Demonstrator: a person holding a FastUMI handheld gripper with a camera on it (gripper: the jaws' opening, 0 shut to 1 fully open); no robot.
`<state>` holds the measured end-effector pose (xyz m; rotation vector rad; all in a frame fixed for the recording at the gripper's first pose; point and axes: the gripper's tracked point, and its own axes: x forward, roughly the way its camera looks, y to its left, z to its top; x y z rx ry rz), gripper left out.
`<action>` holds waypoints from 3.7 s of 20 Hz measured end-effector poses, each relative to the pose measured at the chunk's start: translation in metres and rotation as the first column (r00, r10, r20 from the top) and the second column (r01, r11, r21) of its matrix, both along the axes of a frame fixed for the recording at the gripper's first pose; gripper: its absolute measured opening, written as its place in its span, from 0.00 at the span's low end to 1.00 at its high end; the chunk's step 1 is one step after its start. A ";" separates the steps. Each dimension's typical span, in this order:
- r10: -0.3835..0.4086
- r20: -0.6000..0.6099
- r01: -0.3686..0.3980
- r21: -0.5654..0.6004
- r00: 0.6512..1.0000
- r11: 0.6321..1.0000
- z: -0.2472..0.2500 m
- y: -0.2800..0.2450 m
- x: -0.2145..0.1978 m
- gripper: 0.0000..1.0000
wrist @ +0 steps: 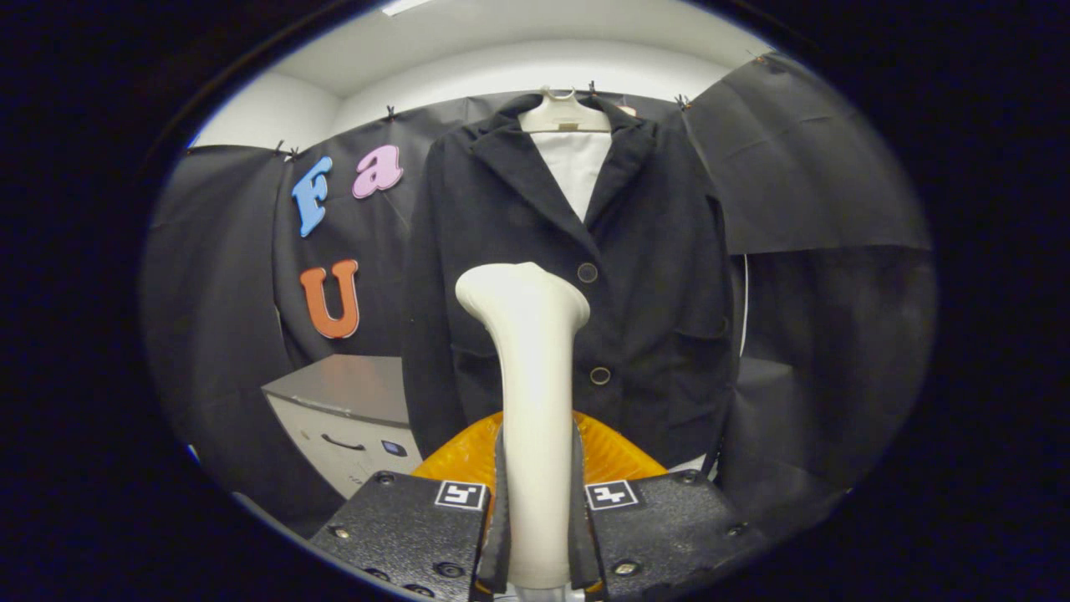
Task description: Iron the clothes twice with a garment steamer, once on the left side and once on the right side.
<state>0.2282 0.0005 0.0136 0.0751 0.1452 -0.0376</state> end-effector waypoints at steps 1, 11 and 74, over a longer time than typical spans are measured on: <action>-0.001 -0.013 0.001 -0.006 1.000 1.000 -0.009 0.000 -0.002 0.30; -0.056 -0.147 0.057 -0.002 0.987 0.998 -0.100 -0.014 -0.015 0.30; -0.117 0.285 0.147 -0.084 0.951 0.986 0.228 -0.186 0.115 0.30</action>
